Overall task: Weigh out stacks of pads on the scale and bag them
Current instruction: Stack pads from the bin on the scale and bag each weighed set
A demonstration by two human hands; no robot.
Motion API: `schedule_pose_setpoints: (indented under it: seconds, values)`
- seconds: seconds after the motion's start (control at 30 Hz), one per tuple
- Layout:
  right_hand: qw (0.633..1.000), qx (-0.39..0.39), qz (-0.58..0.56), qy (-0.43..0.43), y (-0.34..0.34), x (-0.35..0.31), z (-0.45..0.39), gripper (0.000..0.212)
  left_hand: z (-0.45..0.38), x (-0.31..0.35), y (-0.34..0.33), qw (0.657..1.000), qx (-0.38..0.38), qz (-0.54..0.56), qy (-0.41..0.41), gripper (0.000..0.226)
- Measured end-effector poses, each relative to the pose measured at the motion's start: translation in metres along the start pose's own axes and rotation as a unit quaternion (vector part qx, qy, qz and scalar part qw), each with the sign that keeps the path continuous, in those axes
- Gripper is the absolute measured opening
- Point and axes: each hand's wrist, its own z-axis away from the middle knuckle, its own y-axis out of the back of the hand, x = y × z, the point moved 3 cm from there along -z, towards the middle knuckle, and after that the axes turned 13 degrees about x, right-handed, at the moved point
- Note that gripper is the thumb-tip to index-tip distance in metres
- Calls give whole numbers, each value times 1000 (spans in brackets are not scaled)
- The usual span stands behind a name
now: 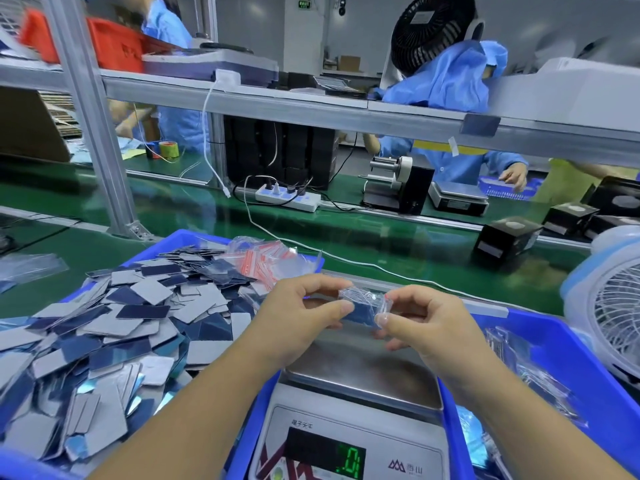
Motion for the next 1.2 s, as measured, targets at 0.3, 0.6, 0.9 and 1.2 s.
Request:
schedule_pose_setpoints:
  seconds: [0.3,0.6,0.9,1.2]
  values:
    - [997,15,-70,-9,7,-2,-6,21,2,3,0,991,-26,104,75,27]
    - [999,-46,-13,-27,1,4,-1,27,2,12,2,995,-8,94,28,17]
    - [997,-71,27,-14,11,-5,-6,12,1,17,9,1000,-15,12,-22,30]
    - [996,-6,29,-81,24,-1,-13,8,-17,-1,24,990,121,0,69,25]
